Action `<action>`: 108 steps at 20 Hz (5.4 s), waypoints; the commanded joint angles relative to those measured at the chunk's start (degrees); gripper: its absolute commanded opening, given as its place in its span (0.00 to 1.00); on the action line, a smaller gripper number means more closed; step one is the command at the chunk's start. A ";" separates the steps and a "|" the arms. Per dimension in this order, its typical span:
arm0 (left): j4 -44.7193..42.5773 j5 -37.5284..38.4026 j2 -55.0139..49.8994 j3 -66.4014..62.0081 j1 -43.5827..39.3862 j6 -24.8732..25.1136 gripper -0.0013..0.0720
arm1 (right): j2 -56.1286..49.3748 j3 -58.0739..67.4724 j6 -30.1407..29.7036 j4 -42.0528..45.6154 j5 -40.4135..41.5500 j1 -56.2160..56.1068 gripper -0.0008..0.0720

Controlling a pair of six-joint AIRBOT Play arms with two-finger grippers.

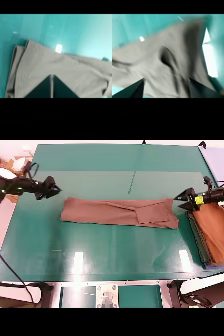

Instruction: Fold the shirts.

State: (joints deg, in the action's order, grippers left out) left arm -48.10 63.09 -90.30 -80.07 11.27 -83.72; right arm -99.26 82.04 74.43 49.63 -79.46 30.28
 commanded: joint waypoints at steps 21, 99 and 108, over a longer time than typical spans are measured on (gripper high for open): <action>1.38 -9.62 -2.03 -1.05 -26.84 7.76 0.05 | -8.61 10.43 -7.98 -2.71 -10.97 -8.39 0.05; -48.83 38.27 -9.22 -34.73 -20.81 -1.33 0.05 | -2.78 23.78 5.90 -19.80 2.51 -27.63 0.05; -47.19 37.86 -9.25 -34.73 -20.81 -1.38 0.05 | 0.83 36.13 13.49 -19.26 -4.87 4.63 0.05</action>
State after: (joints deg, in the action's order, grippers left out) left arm -95.81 101.16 -99.57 -114.80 -9.58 -85.08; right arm -99.24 116.40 86.02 30.30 -81.47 24.67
